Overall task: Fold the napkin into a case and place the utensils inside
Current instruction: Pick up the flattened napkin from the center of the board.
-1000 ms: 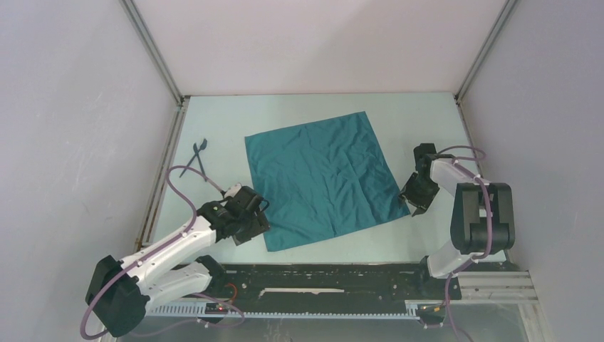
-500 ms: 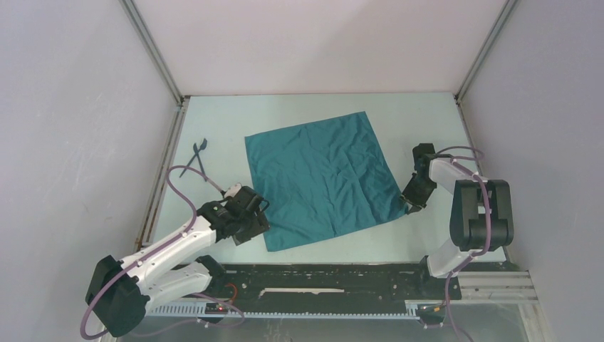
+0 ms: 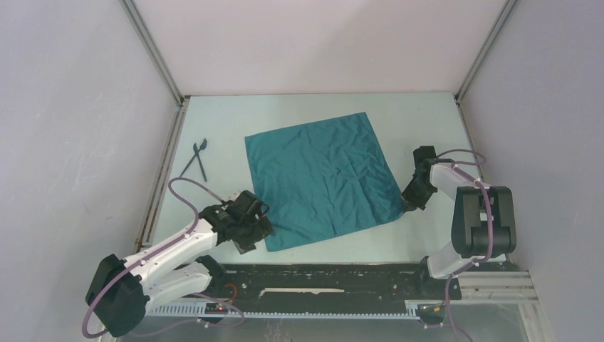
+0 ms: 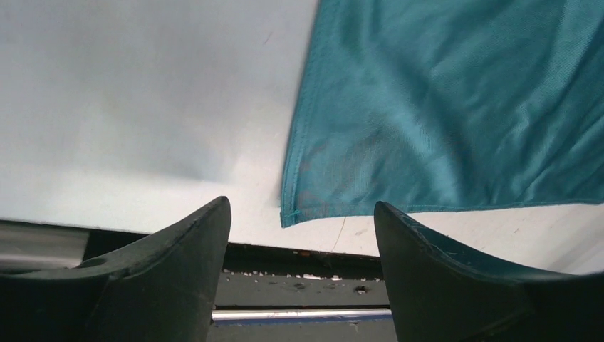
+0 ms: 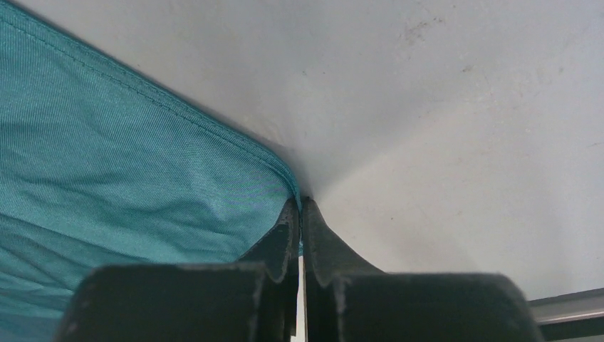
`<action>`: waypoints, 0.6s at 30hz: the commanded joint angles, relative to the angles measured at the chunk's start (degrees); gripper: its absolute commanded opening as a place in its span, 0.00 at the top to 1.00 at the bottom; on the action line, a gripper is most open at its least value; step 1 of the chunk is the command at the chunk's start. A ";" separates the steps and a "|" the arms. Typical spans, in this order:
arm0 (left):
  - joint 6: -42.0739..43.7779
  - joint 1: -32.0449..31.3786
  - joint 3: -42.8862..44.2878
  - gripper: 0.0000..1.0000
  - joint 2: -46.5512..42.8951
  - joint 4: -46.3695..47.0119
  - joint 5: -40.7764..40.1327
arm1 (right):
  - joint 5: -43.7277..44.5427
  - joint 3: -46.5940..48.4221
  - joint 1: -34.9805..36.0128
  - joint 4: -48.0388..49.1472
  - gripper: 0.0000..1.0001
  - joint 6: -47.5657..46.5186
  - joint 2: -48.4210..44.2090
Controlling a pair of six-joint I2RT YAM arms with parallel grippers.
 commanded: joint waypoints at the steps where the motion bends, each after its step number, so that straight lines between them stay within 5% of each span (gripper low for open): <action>1: -11.18 -1.10 0.02 0.19 0.87 -3.12 3.95 | 1.92 -2.34 2.00 2.37 1.00 3.71 -1.51; 11: -25.10 -3.58 5.06 0.35 11.05 -9.88 8.76 | 2.60 -2.34 2.38 2.25 1.00 2.54 -2.81; 18: -27.61 -3.48 9.92 0.28 16.00 -14.15 8.27 | 2.54 -2.96 2.55 3.20 1.00 1.98 -3.19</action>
